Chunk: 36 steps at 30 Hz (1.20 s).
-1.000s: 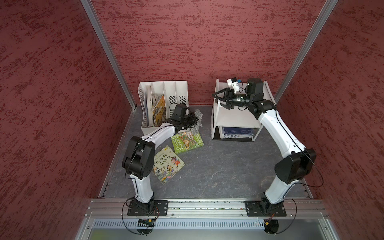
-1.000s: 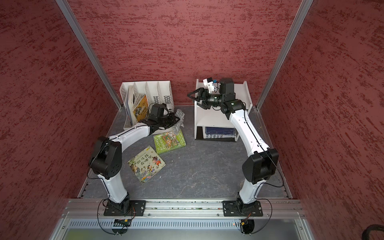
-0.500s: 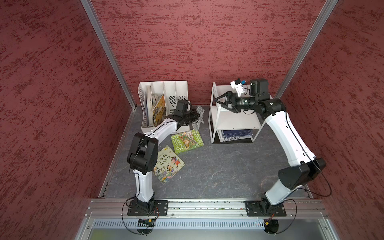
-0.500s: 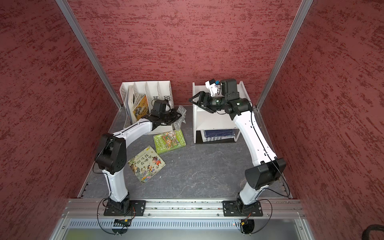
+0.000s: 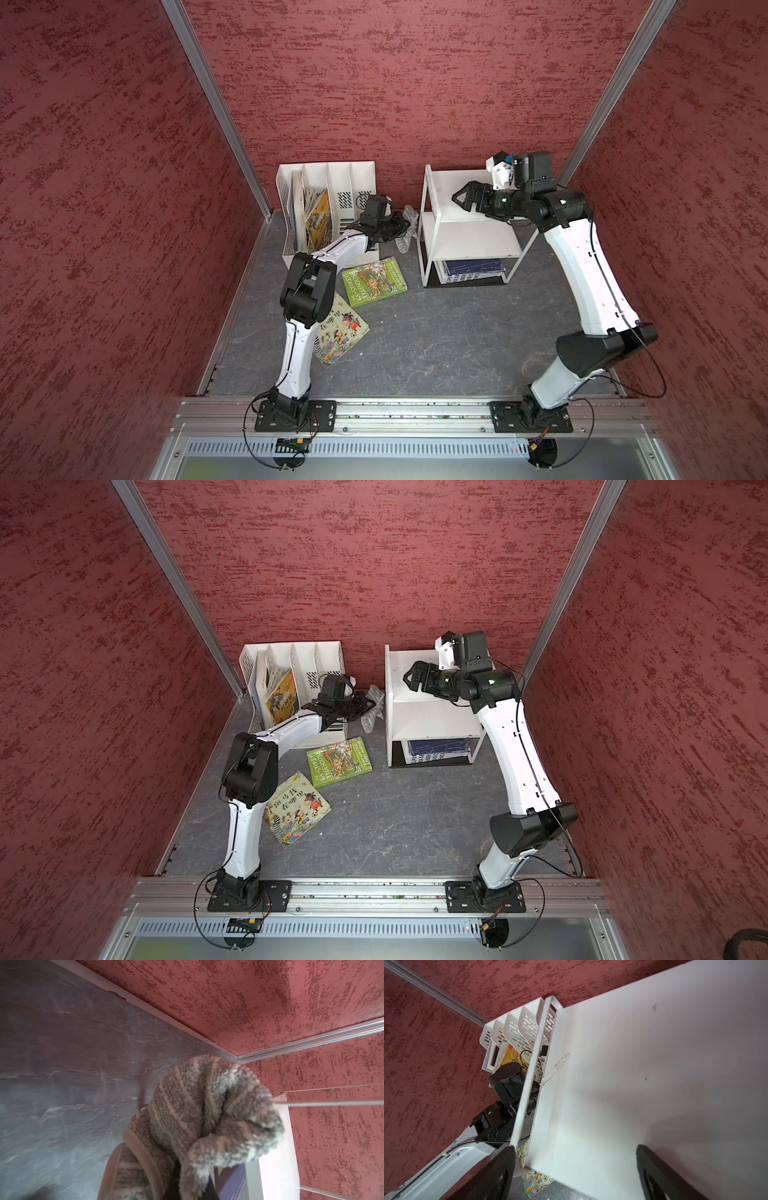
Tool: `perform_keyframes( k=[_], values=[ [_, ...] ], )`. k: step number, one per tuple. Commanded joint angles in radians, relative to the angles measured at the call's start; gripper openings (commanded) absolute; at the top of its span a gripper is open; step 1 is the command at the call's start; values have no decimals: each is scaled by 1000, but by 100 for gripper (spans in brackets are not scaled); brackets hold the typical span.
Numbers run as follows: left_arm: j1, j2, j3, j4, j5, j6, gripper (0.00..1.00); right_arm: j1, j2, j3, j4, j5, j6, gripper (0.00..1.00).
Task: Wipe the bookshelf clean with a cloth
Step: Wipe the dust from the shelf.
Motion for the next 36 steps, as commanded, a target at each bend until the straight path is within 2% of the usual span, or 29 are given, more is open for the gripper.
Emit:
perform_keyframes(
  k=[1,6,16,30,36],
  values=[
    [-7,53,51,55,32,-26,0,-13,7,14,-28,69,-22,95],
    [-20,119,107,105,53,-63,0,-18,4,-15,-27,69,-18,95],
    [-46,263,210,78,46,-72,0,-18,-3,-70,-15,58,-7,95],
    [-65,261,28,120,65,-82,0,-21,0,-99,2,57,-6,95],
    [-41,156,-21,102,37,-24,0,-21,-36,-110,13,69,-22,95]
  ],
)
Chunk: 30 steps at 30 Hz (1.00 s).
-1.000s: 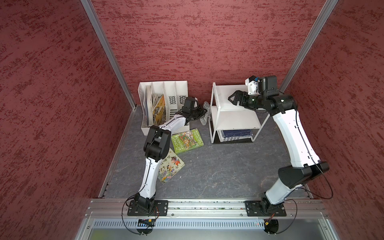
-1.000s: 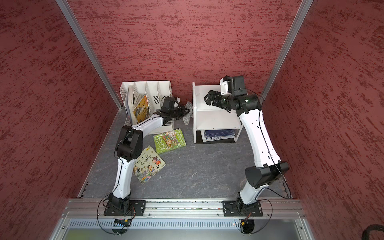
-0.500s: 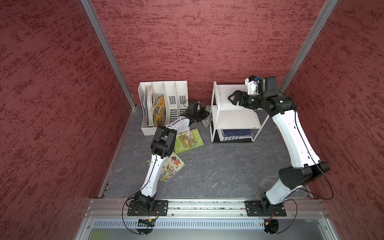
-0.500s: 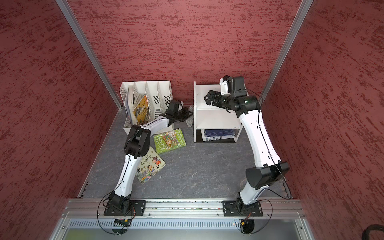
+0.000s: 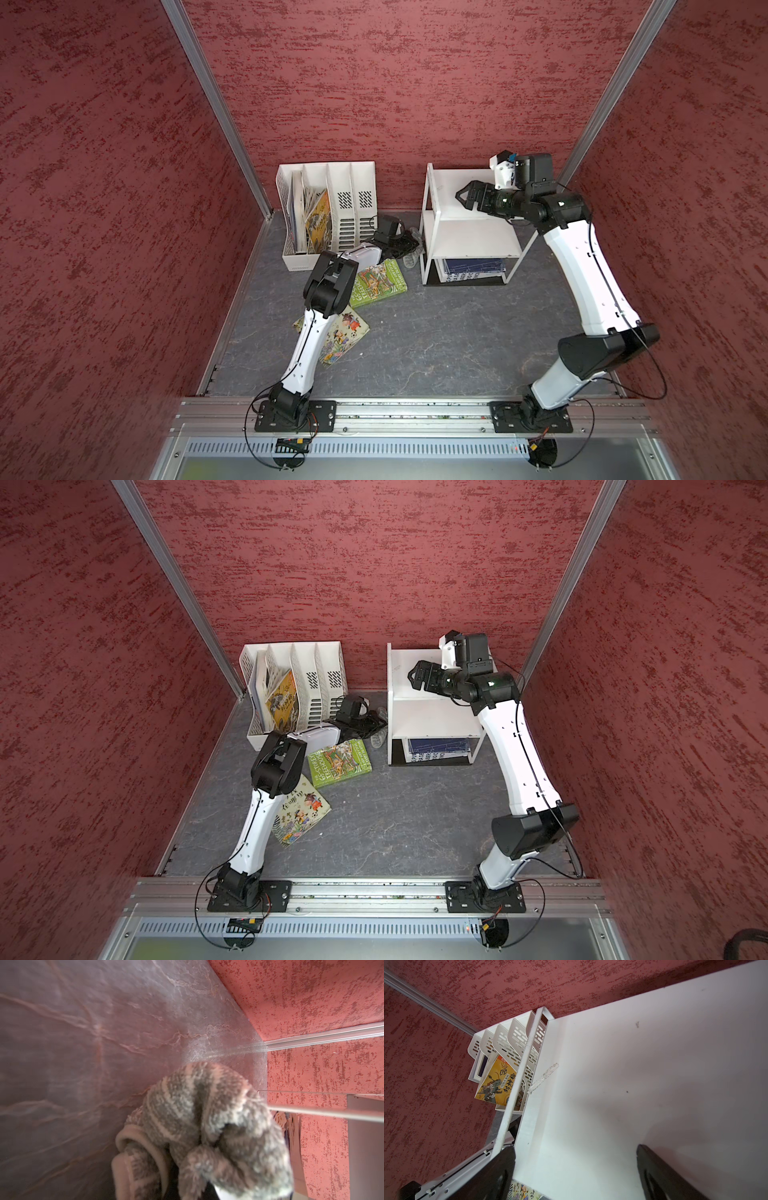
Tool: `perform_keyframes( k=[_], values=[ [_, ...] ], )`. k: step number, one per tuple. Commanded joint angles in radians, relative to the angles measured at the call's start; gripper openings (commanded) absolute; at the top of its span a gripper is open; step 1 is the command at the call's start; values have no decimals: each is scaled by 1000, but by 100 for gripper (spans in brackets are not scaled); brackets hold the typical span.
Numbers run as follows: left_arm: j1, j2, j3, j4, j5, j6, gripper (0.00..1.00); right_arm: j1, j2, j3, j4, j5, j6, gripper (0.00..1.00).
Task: Wipe the bookshelf clean with a cloth
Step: Wipe the dust from the shelf, then adjust the cleaning item.
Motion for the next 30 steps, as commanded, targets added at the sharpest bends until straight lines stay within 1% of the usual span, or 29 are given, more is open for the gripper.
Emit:
perform_keyframes(
  k=[1,7,11,14,18,21,24,25,26,27,30],
  values=[
    [9,-97,-42,-19,7,50,0,-10,-26,-42,-75,35,-8,95],
    [29,-288,-119,-47,-33,132,0,-19,-132,-99,-5,71,-32,98],
    [33,-435,-203,-74,-59,180,0,-21,-234,-175,73,49,-54,98],
    [37,-556,-299,-81,-71,210,0,-22,-328,-265,177,-24,-60,98],
    [43,-738,-439,-56,-61,231,0,-22,-452,-443,378,-188,-28,98],
    [44,-873,-543,-8,-27,236,0,-22,-515,-561,511,-310,37,98],
    [43,-987,-619,63,56,222,0,-21,-546,-656,645,-436,129,98],
    [41,-1022,-639,99,84,208,0,-23,-553,-690,690,-479,170,98],
    [38,-1049,-658,134,122,189,0,-19,-560,-729,773,-513,218,98],
    [32,-1079,-682,196,170,166,0,-19,-568,-778,857,-557,292,98],
    [4,-1131,-708,296,251,131,0,-15,-580,-862,1049,-611,407,98]
  ],
)
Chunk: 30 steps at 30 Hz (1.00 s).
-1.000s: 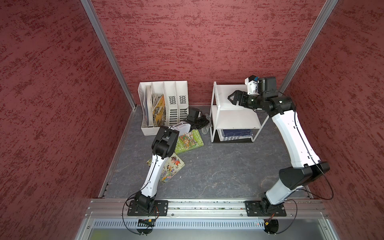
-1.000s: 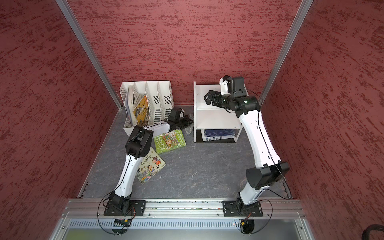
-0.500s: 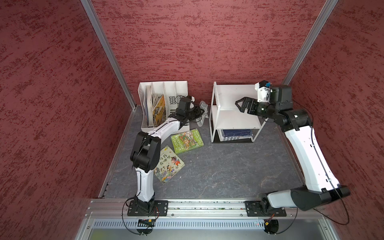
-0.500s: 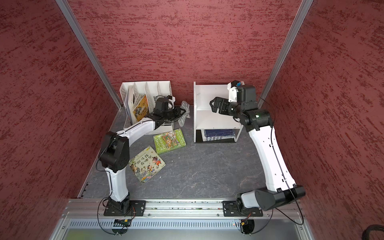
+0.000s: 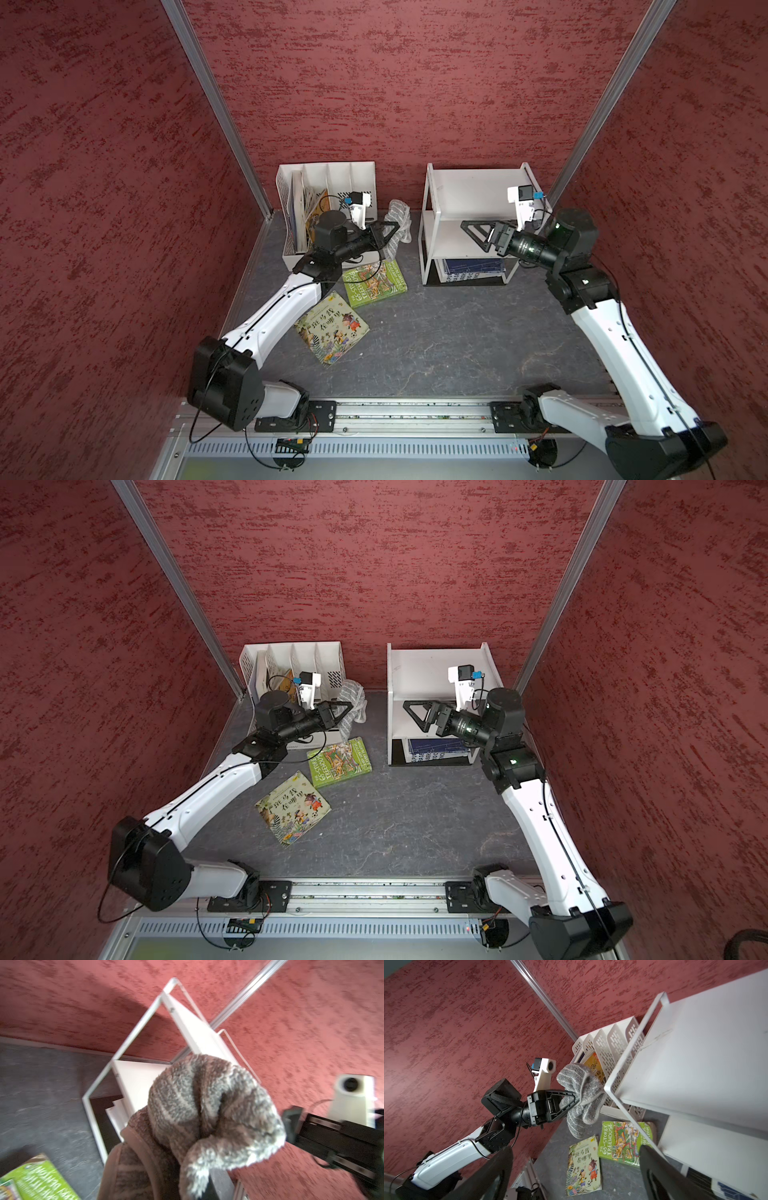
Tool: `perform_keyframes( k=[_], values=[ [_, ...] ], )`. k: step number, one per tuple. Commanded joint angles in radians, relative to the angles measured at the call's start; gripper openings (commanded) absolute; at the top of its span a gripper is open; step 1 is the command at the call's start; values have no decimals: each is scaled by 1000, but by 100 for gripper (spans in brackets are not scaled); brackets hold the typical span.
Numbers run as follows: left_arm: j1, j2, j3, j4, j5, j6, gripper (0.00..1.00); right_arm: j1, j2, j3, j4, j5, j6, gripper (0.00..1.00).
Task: Wipe the bookshelf clean with a cloth
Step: Adjust the cleaning item.
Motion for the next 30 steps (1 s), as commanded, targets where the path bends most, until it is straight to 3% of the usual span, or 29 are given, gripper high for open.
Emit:
perform_keyframes(
  k=[1,10,20,24,30],
  values=[
    [-36,-52,-19,182,149,-42,0,2,-18,-52,331,-143,188,98],
    [-170,9,52,416,242,-120,0,38,6,-122,618,-171,357,98],
    [-223,145,172,481,304,-176,0,76,27,-117,639,-156,349,92],
    [-232,180,212,483,330,-181,0,79,31,-111,652,-122,344,78],
    [-232,190,224,456,340,-164,0,79,21,-95,591,-37,294,43]
  ],
)
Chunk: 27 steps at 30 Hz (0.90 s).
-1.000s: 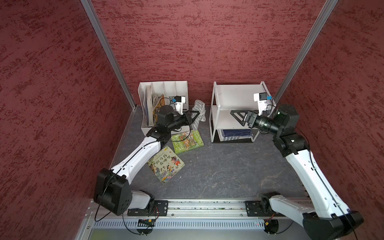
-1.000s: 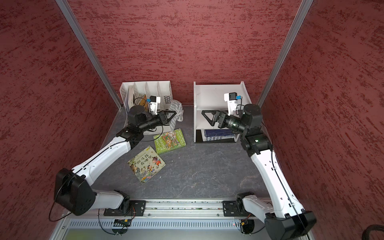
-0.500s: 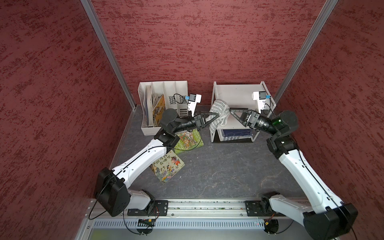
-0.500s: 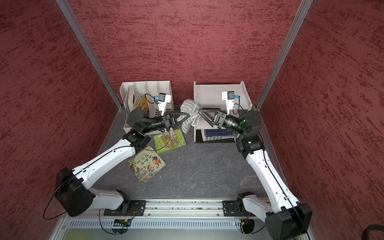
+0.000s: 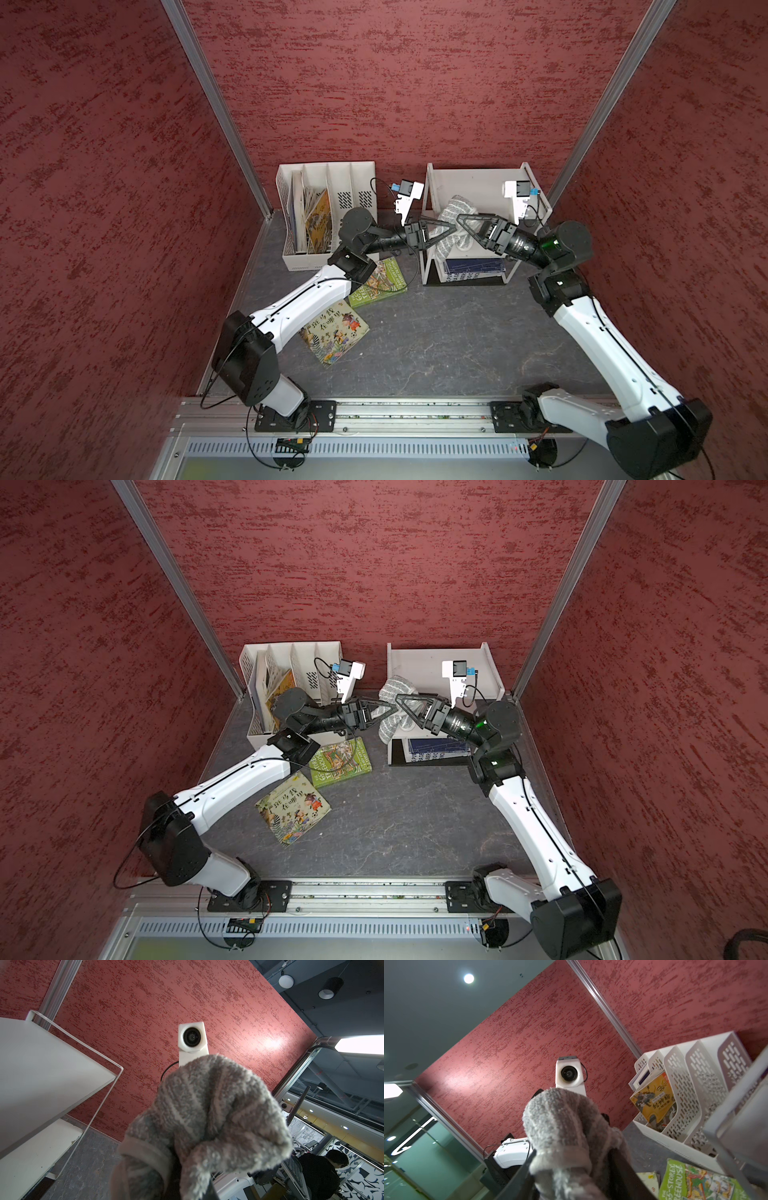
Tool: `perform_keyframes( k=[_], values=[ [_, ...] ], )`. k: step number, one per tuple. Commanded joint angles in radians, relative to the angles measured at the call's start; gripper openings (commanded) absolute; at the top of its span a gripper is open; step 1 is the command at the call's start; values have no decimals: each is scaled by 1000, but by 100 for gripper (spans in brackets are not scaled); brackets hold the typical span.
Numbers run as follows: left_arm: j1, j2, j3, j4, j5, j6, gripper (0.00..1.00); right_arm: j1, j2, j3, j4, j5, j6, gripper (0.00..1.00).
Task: Wipe the bookshelf clean with a cloth
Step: Adjust the cleaning item, then hold the shelf at the center of the board.
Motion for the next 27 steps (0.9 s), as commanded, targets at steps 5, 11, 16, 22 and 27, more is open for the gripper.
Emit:
perform_keyframes(
  k=[5,11,16,22,27],
  values=[
    [0,-20,18,-61,18,60,5,10,-46,21,-114,135,-123,11],
    [51,-105,-36,-184,-32,131,47,9,-141,48,-380,254,-367,0],
    [114,-168,-43,-351,-166,180,59,13,-216,51,-637,382,-606,0],
    [125,-122,105,-648,-464,218,72,38,-287,-48,-731,594,-805,0],
    [105,26,303,-810,-594,240,70,45,-307,-194,-606,733,-892,0]
  ],
)
